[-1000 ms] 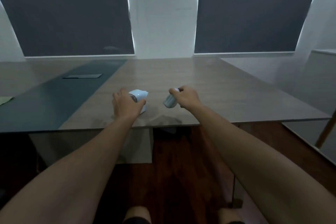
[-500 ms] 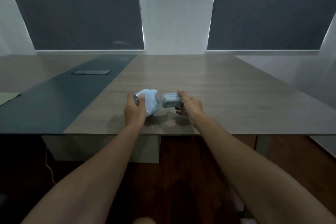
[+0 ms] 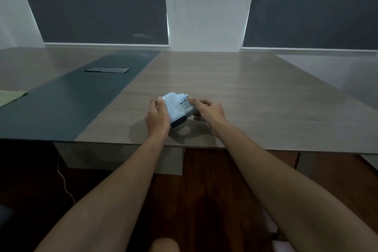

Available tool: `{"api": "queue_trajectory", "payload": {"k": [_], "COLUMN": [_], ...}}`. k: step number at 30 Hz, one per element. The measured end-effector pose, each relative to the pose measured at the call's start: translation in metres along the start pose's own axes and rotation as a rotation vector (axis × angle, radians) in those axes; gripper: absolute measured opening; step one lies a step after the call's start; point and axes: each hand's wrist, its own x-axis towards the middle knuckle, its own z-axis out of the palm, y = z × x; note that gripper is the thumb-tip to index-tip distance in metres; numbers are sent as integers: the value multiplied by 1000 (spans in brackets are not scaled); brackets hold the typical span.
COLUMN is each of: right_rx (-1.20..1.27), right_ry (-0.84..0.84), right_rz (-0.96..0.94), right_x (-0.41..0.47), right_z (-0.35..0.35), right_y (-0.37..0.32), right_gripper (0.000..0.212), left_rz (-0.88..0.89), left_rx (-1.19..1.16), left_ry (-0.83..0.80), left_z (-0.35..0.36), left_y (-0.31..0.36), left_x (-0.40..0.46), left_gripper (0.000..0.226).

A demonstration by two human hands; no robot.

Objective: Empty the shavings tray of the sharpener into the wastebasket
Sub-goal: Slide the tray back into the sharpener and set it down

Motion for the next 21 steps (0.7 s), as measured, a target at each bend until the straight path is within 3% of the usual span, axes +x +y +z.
{"api": "queue_trajectory", "payload": {"k": [6, 10, 21], "right_rx": [-159, -76, -90], "right_ry": [-19, -25, -197], "right_rz": [-26, 72, 68], "right_x": [-11, -11, -28], "right_z": [25, 29, 46], "right_y": [6, 0, -16], "right_gripper": [71, 68, 65], "left_rz": [-19, -29, 4], "left_rx": [-38, -75, -147], "left_ry": [1, -12, 79], "left_z": [-7, -9, -48], "left_y": [-5, -5, -4], "left_x": [4, 3, 7], "left_gripper": [35, 36, 36]}}
